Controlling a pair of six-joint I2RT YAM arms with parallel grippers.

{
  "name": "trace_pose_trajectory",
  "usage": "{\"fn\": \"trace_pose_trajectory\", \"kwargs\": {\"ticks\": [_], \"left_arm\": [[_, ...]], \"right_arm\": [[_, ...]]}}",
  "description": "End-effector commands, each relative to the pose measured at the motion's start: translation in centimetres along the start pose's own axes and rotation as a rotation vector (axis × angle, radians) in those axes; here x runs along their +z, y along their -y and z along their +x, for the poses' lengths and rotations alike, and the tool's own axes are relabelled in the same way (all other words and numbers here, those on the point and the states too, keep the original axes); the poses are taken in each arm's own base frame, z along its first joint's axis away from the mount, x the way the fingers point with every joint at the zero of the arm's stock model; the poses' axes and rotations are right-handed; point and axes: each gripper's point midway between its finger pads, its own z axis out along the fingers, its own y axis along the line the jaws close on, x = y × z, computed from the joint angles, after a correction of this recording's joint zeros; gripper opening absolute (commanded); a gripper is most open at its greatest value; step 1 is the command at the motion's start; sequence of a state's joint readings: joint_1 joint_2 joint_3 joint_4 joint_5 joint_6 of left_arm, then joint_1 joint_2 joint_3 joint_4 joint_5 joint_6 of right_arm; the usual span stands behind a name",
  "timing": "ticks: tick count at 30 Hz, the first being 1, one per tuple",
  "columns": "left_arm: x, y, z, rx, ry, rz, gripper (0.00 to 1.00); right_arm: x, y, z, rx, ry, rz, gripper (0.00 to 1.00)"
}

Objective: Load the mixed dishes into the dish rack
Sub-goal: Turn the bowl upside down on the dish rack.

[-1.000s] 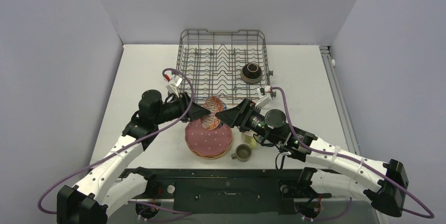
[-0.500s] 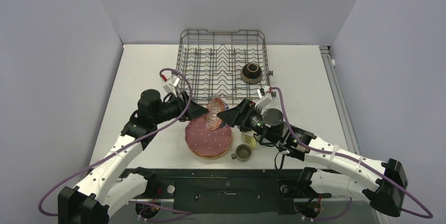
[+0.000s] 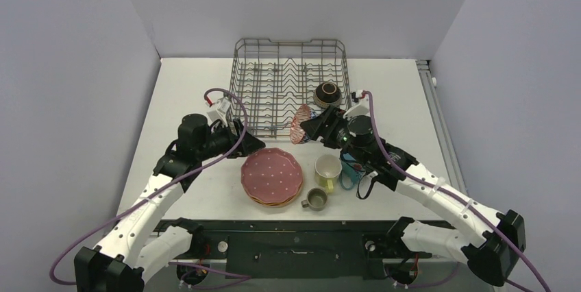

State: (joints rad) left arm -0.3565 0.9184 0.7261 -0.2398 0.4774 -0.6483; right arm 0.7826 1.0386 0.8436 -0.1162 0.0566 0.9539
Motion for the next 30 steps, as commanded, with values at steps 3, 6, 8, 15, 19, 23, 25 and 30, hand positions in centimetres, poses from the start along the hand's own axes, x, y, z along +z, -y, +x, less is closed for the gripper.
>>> {"fn": "trace_pose_trajectory", "kwargs": {"ticks": [3,6,8,15,19,23,25,30], "left_arm": [[-1.3,0.4,-1.0,0.085,0.008,-0.032,0.58],[-1.7,0.1,-0.6,0.103,-0.011,-0.053,0.58],[-2.0,-0.1,-0.4,0.126,-0.018,-0.060,0.59],[-2.9,-0.1,0.4,0.181,-0.048,-0.060,0.59],[-3.1,-0.4,1.0,0.199,-0.051,-0.052,0.59],[-3.1,-0.4,1.9,0.187,-0.070,-0.033,0.59],[-3.2,-0.3,1.9,0.191,-0.069,-0.026,0.59],[-3.4,-0.2,2.0,0.203,-0.066,-0.024,0.59]], "right_arm": [[0.6,-0.2,-6.3,-0.134,0.140,0.079,0.00],[1.8,1.3,-7.3,-0.197,0.138,0.155,0.00],[2.7,2.1,-7.9,-0.237,0.127,0.207,0.00],[5.0,4.5,-10.2,-0.379,0.089,0.397,0.00],[5.7,6.2,-11.2,-0.463,0.071,0.521,0.00],[6.5,7.8,-11.3,-0.529,0.032,0.615,0.00],[6.8,8.7,-11.4,-0.572,0.010,0.667,0.00],[7.7,10.4,-11.6,-0.651,-0.028,0.772,0.00]]}}
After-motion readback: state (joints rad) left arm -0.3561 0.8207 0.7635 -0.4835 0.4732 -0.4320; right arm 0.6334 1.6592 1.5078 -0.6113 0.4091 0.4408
